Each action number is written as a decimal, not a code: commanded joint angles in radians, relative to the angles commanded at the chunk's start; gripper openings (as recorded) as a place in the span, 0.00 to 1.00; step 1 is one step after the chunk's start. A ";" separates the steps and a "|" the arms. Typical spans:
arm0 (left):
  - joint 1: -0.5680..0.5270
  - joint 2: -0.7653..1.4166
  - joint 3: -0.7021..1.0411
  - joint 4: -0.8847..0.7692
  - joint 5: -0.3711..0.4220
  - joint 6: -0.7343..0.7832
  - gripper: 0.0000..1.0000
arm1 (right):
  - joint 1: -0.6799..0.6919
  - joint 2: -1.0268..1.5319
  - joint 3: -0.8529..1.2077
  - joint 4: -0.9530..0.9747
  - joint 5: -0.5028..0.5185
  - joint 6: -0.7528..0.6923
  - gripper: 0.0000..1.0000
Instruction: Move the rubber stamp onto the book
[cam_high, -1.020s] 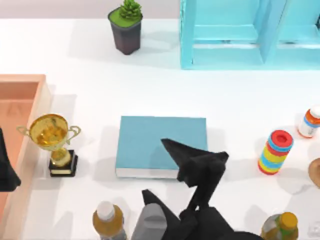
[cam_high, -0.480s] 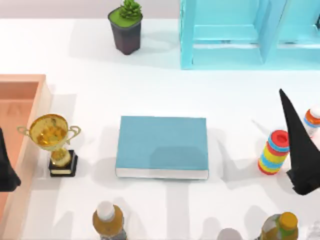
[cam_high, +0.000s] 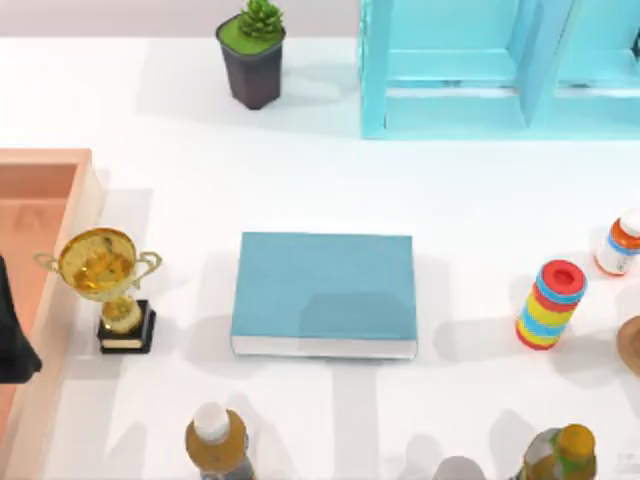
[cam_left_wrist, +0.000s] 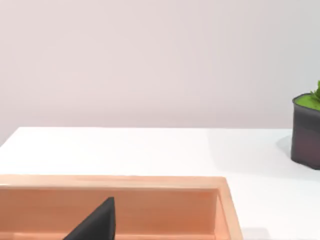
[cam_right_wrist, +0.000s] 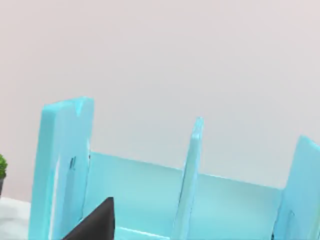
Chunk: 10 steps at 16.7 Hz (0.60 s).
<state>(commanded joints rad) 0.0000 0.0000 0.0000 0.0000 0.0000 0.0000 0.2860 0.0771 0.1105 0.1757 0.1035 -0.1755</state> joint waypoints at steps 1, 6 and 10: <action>0.000 0.000 0.000 0.000 0.000 0.000 1.00 | -0.068 -0.023 -0.024 -0.037 -0.025 0.039 1.00; 0.000 0.000 0.000 0.000 0.000 0.000 1.00 | -0.271 -0.076 -0.104 -0.165 -0.099 0.166 1.00; 0.000 0.000 0.000 0.000 0.000 0.000 1.00 | -0.286 -0.077 -0.111 -0.176 -0.103 0.176 1.00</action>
<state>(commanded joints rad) 0.0000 0.0000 0.0000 0.0000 0.0000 0.0000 0.0001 0.0000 0.0000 0.0000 0.0001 0.0000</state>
